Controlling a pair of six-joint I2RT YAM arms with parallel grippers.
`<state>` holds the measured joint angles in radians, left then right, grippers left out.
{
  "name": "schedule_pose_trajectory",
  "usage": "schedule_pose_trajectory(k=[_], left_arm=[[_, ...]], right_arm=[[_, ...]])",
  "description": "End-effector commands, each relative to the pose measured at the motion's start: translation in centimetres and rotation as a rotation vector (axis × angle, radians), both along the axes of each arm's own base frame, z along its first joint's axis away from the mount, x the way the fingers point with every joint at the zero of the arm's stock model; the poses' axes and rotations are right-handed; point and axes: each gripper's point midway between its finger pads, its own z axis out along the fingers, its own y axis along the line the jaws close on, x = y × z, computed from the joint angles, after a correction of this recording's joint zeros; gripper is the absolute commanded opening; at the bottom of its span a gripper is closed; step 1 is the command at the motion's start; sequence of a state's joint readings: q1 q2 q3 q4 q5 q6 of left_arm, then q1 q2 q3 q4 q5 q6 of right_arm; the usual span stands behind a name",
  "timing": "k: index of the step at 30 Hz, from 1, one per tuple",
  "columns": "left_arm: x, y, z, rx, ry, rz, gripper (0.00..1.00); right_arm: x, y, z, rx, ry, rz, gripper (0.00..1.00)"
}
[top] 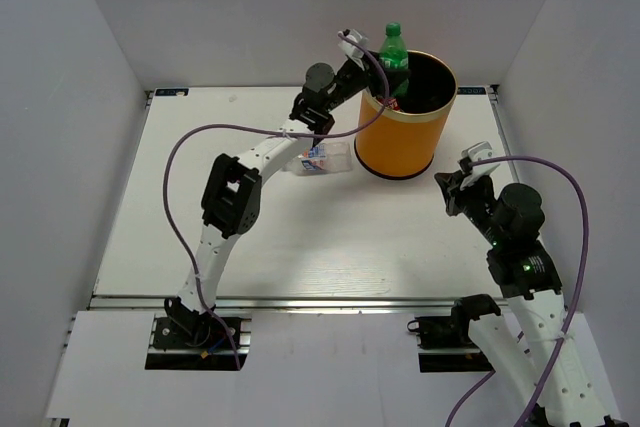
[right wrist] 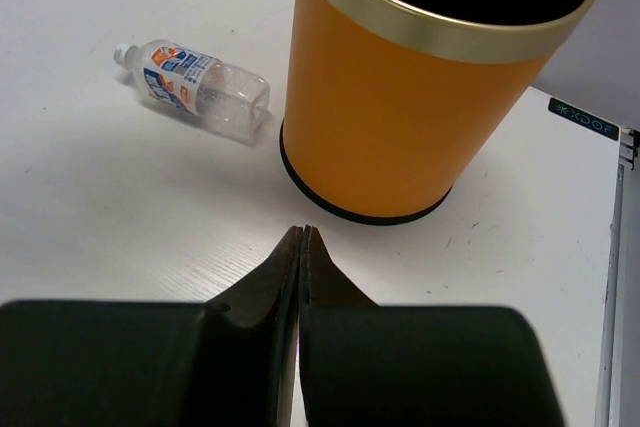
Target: Put the plastic bottles in the bin
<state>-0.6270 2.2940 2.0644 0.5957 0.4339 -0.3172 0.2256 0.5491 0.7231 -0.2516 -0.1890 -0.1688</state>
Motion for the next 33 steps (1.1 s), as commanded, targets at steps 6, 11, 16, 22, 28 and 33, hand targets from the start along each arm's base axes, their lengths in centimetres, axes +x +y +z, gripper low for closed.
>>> schedule_pose_trajectory(k=[6,11,16,22,28,33], left_arm=[[-0.8,1.4,4.7,-0.126,0.016,0.043,1.0],[-4.1,4.2,9.4,-0.067,-0.029,0.079,1.0],[-10.3,11.0,14.2,-0.025,-0.019,0.195,1.0],[-15.7,23.7,1.9,0.199,0.32,0.565,1.0],[-23.2,32.3,-4.5,0.299,0.322,0.712,1.0],[-26.6,34.5,-5.1,0.266,0.266,0.704,1.0]], right_arm=[[-0.1,0.8,0.6,-0.032,-0.059,0.06,0.55],[-2.1,3.7,-1.8,-0.169,-0.096,0.33,0.9],[-3.8,7.6,-5.1,-0.352,-0.193,0.732,0.9],[1.2,11.7,-5.2,-0.449,-0.09,0.854,0.86],[4.5,19.0,-6.2,-0.575,-0.054,0.907,0.87],[10.4,22.1,-10.8,-0.743,0.0,0.916,0.9]])
